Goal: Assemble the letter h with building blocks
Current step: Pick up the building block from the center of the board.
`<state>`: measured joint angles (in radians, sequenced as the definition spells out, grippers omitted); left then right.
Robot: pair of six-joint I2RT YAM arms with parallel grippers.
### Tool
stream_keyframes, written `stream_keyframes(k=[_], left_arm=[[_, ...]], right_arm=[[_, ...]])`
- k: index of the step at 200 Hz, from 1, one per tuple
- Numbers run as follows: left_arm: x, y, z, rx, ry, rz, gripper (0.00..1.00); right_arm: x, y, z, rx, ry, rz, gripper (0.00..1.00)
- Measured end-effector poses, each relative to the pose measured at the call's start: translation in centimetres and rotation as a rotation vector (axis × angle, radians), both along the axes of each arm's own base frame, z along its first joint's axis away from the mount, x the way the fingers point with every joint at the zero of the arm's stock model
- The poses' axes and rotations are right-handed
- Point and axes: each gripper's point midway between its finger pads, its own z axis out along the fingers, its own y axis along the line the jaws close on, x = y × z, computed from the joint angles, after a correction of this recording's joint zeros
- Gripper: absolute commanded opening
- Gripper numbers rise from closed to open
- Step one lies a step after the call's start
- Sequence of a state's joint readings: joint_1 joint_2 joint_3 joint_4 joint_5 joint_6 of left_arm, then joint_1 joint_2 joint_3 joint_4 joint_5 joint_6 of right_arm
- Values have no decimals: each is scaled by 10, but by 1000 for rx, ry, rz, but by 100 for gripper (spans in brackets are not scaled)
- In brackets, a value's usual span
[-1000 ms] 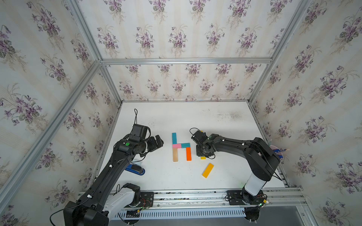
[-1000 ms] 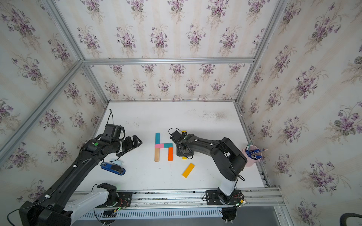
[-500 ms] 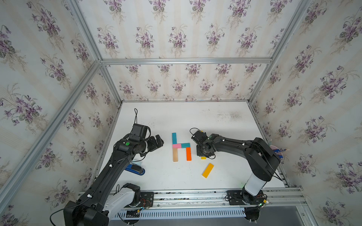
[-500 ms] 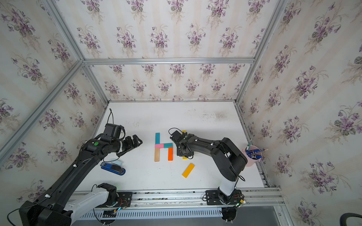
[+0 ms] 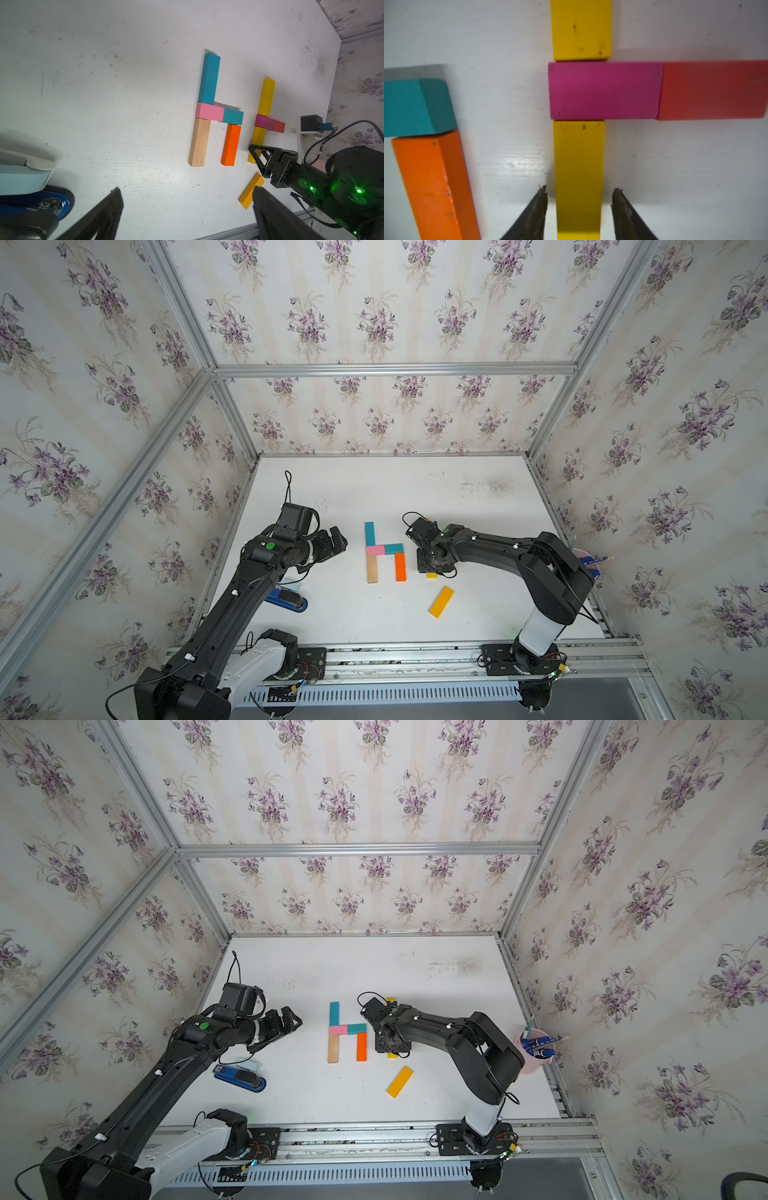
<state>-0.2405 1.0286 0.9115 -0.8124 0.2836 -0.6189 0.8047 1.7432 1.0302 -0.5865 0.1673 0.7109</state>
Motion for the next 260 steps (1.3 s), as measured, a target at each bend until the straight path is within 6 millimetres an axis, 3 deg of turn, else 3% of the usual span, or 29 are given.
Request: stream_keyframes(k=[91, 109, 128, 143, 158, 177, 211, 260], left_arm=[[-1, 0, 0, -1, -2, -1, 99], [-1, 0, 0, -1, -3, -1, 99], [-1, 0, 2, -1, -3, 0, 99], [0, 0, 6, -4, -14, 0, 99], [-1, 0, 8, -6, -22, 0, 99], [-1, 0, 8, -5, -21, 0, 100], [-3, 1, 6, -4, -18, 2, 100], [-2, 3, 4, -2, -11, 7, 100]], right_arm=[[-1, 1, 11, 16, -18, 10, 60], [0, 3, 31, 28, -62, 18, 63], [2, 4, 66, 72, -147, -7, 67], [-2, -11, 90, 96, -206, -69, 71], [-17, -28, 100, 104, -233, -118, 77], [-49, -34, 92, 114, -204, -128, 82], [-96, -32, 56, 62, -112, -138, 85], [-116, -28, 24, 41, -58, -240, 83]])
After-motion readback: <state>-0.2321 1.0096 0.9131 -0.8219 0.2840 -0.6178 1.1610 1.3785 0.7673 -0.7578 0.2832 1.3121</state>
